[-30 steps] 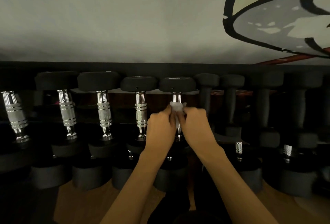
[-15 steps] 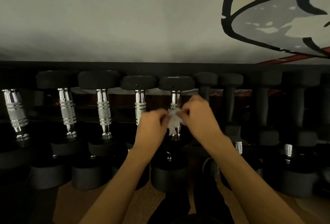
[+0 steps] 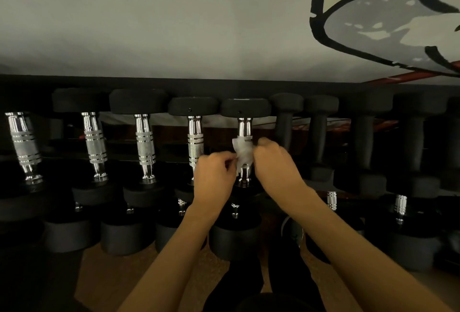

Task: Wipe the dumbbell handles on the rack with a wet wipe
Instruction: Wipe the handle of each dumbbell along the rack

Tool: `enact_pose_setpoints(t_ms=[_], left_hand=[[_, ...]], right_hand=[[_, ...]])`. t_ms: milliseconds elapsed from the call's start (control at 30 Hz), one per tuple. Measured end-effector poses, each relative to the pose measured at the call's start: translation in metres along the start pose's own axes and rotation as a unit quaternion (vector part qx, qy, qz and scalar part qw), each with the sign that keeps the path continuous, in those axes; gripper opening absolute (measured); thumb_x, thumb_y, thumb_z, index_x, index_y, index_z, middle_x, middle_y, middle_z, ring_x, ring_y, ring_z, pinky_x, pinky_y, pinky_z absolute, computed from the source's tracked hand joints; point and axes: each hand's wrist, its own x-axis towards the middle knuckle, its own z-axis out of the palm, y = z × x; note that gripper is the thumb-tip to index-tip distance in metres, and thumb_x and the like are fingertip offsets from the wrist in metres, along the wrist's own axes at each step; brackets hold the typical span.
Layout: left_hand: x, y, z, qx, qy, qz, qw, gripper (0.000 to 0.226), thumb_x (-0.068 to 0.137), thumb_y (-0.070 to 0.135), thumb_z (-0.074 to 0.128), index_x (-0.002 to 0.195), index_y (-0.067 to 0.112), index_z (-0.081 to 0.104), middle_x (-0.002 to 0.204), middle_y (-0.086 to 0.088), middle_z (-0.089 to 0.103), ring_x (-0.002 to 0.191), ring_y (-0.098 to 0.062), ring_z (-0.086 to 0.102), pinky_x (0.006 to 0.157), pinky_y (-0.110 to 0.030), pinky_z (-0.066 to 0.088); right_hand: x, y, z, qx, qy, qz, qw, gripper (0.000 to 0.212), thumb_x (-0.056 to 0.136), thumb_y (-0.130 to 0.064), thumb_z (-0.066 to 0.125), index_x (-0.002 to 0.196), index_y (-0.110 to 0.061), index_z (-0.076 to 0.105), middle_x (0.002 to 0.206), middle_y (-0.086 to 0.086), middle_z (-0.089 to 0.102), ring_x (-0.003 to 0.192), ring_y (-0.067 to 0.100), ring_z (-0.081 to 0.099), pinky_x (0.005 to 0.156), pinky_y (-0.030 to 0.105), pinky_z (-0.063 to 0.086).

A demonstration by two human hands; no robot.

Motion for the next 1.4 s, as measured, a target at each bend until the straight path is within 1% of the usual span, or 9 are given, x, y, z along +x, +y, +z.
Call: enact_pose_setpoints(t_ms=[100, 233, 433, 533, 633, 933, 1033, 1200, 1400], left_hand=[[-0.011, -0.005, 0.0, 0.152, -0.069, 0.004, 0.986, 0.015, 0.088, 0.023, 0.061, 0.088, 0.018, 0.075, 0.087, -0.005, 0.069, 0.08, -0.023, 0.065, 0.059, -0.025, 0.037], [-0.016, -0.01, -0.002, 0.144, -0.092, 0.012, 0.985, 0.012, 0.087, 0.025, 0.062, 0.091, 0.024, 0.073, 0.089, -0.001, 0.067, 0.083, -0.019, 0.064, 0.062, -0.025, 0.042], [0.007, 0.006, -0.008, -0.077, 0.036, 0.029, 0.996, 0.012, 0.085, 0.009, 0.068, 0.093, 0.015, 0.074, 0.086, 0.005, 0.073, 0.075, -0.003, 0.066, 0.071, -0.016, 0.053], [0.019, 0.015, -0.009, -0.159, 0.101, 0.044, 0.981, 0.017, 0.083, 0.003, 0.069, 0.097, 0.013, 0.073, 0.093, 0.003, 0.072, 0.084, -0.002, 0.065, 0.077, -0.012, 0.05], [0.022, 0.014, -0.009, -0.176, 0.111, 0.043, 0.977, 0.019, 0.083, 0.002, 0.069, 0.099, 0.011, 0.072, 0.095, 0.0, 0.072, 0.085, -0.005, 0.066, 0.079, -0.015, 0.052], [-0.007, -0.014, 0.0, -0.118, -0.002, 0.025, 0.993, 0.01, 0.08, 0.001, 0.071, 0.086, 0.008, 0.074, 0.081, 0.0, 0.073, 0.07, -0.001, 0.061, 0.067, -0.004, 0.045], [-0.02, -0.019, -0.004, -0.134, -0.043, 0.006, 0.99, 0.008, 0.084, 0.008, 0.069, 0.087, 0.013, 0.073, 0.079, 0.005, 0.072, 0.07, -0.001, 0.064, 0.066, -0.009, 0.049], [-0.029, -0.021, -0.036, -0.357, -0.024, -0.114, 0.927, 0.012, 0.082, 0.011, 0.056, 0.077, 0.015, 0.066, 0.083, 0.002, 0.07, 0.077, -0.021, 0.064, 0.07, -0.038, 0.053], [-0.013, -0.038, -0.072, -0.48, 0.062, -0.179, 0.857, 0.021, 0.09, -0.001, 0.054, 0.08, 0.016, 0.061, 0.07, 0.004, 0.063, 0.067, -0.011, 0.06, 0.061, -0.03, 0.049]], right_hand=[[-0.017, -0.007, 0.011, -0.125, -0.046, -0.042, 0.99, 0.015, 0.076, -0.014, 0.069, 0.087, -0.005, 0.072, 0.089, 0.012, 0.067, 0.095, 0.029, 0.059, 0.082, 0.036, 0.048], [-0.02, -0.001, 0.013, -0.105, -0.052, -0.065, 0.991, 0.018, 0.084, -0.008, 0.06, 0.098, -0.004, 0.069, 0.102, 0.012, 0.065, 0.106, 0.028, 0.055, 0.094, 0.034, 0.041], [-0.001, 0.013, 0.007, 0.024, 0.014, -0.015, 0.999, 0.012, 0.091, -0.007, 0.055, 0.089, -0.003, 0.067, 0.092, 0.012, 0.064, 0.085, 0.028, 0.064, 0.075, 0.035, 0.052], [-0.001, 0.013, -0.004, 0.094, 0.124, -0.006, 0.988, 0.016, 0.091, -0.016, 0.061, 0.079, -0.008, 0.068, 0.081, 0.007, 0.065, 0.072, 0.024, 0.062, 0.063, 0.039, 0.051], [0.004, 0.012, -0.009, 0.125, 0.221, -0.008, 0.967, 0.006, 0.087, -0.015, 0.067, 0.088, -0.011, 0.072, 0.097, 0.004, 0.065, 0.074, 0.021, 0.063, 0.061, 0.037, 0.053], [-0.017, 0.014, 0.016, -0.013, 0.135, -0.043, 0.99, 0.012, 0.071, -0.005, 0.079, 0.069, -0.011, 0.07, 0.074, 0.001, 0.063, 0.072, 0.021, 0.058, 0.068, 0.029, 0.039], [-0.022, 0.013, 0.011, 0.024, 0.106, -0.037, 0.993, 0.011, 0.073, -0.01, 0.079, 0.072, -0.015, 0.07, 0.079, -0.003, 0.063, 0.077, 0.018, 0.057, 0.07, 0.03, 0.045], [-0.025, -0.013, -0.007, 0.257, 0.119, -0.004, 0.959, 0.02, 0.079, -0.006, 0.074, 0.075, -0.018, 0.058, 0.076, -0.01, 0.057, 0.07, 0.003, 0.054, 0.064, 0.011, 0.044], [-0.014, -0.04, -0.007, 0.41, 0.067, 0.055, 0.908, 0.02, 0.08, -0.004, 0.074, 0.072, -0.014, 0.059, 0.067, 0.0, 0.064, 0.05, 0.007, 0.06, 0.054, 0.014, 0.049]])
